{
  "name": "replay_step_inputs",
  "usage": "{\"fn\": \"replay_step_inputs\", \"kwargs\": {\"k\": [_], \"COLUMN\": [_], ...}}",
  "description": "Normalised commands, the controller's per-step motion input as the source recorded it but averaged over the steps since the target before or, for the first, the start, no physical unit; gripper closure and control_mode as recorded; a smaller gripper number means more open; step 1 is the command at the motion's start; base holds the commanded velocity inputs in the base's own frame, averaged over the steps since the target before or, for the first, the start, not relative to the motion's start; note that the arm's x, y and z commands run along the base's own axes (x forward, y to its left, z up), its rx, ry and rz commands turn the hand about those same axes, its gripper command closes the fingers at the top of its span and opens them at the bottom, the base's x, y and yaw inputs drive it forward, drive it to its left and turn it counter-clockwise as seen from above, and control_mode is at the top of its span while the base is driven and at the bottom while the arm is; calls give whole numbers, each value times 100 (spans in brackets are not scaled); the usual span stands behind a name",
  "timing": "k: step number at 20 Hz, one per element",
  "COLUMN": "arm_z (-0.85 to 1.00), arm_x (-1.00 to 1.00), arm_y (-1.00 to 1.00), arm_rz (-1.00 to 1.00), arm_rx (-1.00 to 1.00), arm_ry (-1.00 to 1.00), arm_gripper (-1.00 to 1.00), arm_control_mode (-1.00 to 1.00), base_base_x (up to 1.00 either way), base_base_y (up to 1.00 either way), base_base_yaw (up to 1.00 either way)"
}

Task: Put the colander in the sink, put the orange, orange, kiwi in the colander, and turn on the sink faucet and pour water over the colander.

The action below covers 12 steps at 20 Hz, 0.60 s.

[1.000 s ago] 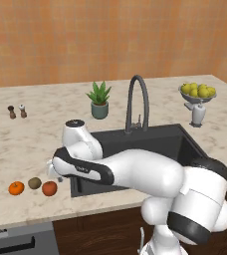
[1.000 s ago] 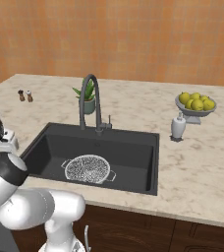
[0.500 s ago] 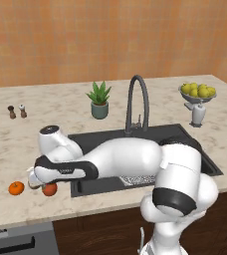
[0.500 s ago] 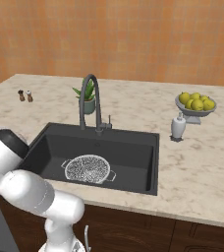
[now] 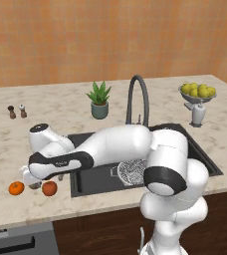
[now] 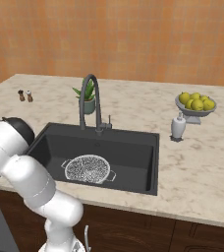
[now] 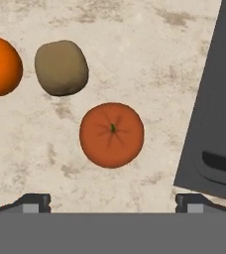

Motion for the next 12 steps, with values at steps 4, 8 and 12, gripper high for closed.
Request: {"fn": "replay_step_inputs", "kwargs": {"k": [4, 8, 12], "arm_z": [-29, -29, -19], "arm_x": [6, 20, 27], "arm_y": [0, 0, 0], "arm_rz": [0, 0, 0], "arm_rx": [0, 0, 0], "arm_ry": [0, 0, 0], "arm_gripper": [-100, -100, -100], "arm_control_mode": [-100, -100, -100], "base_base_x": [0, 0, 0], "base_base_y": [0, 0, 0], "base_base_yaw": [0, 0, 0]}}
